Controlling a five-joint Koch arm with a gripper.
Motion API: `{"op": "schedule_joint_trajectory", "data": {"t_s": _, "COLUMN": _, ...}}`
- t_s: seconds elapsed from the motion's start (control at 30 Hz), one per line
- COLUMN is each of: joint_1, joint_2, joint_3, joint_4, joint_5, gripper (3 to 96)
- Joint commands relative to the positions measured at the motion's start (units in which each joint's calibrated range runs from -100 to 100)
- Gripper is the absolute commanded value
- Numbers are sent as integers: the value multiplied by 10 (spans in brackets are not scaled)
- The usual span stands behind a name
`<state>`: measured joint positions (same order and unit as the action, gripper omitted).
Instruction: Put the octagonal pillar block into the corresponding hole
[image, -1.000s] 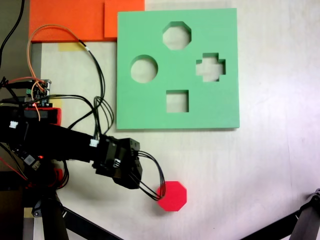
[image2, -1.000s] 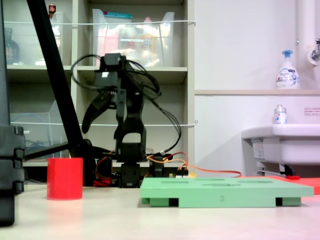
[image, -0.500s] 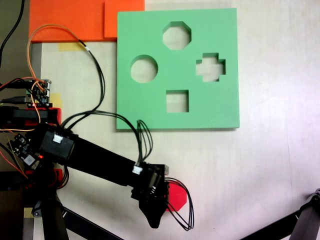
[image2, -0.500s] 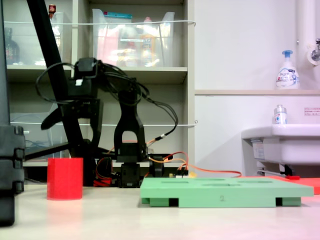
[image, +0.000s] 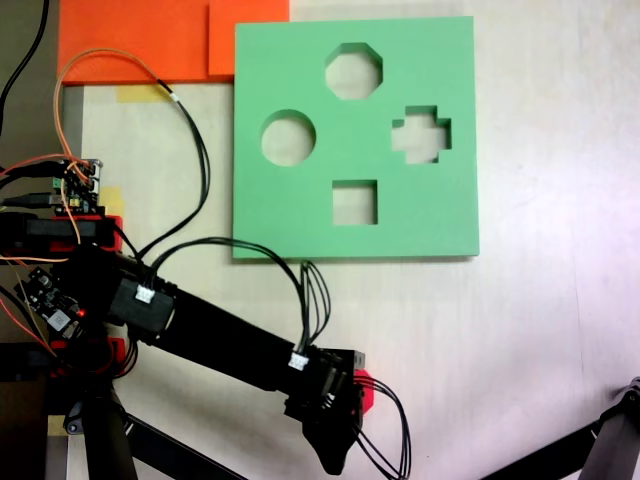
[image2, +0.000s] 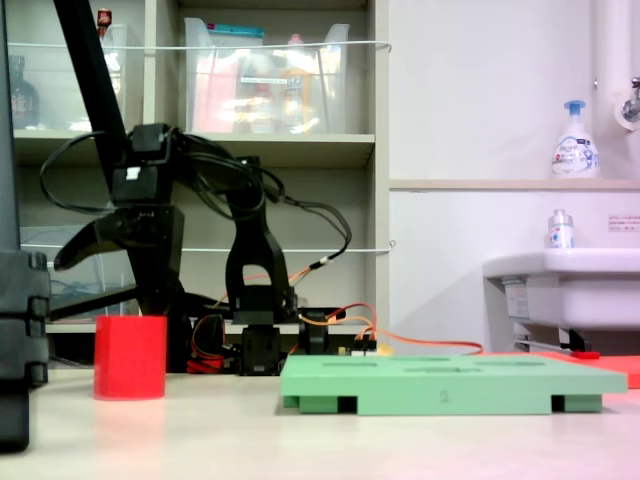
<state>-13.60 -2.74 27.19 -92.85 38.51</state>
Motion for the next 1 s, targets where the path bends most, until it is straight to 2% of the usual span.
{"op": "schedule_joint_trajectory", "data": {"t_s": 0.03, "joint_1": 0, "joint_2": 16, "joint_3": 12, "joint_4": 36, "joint_5": -3, "gripper": 848}}
{"op": "schedule_joint_trajectory", "data": {"t_s": 0.37, "joint_1": 9, "joint_2": -37, "joint_3": 86, "joint_4": -71, "joint_5": 0, "gripper": 846}}
{"op": "schedule_joint_trajectory", "data": {"t_s": 0.6, "joint_1": 21, "joint_2": -90, "joint_3": 86, "joint_4": -71, "joint_5": 10, "gripper": 845}}
{"op": "schedule_joint_trajectory", "data": {"t_s": 1.0, "joint_1": 40, "joint_2": -29, "joint_3": 24, "joint_4": -71, "joint_5": 20, "gripper": 844}}
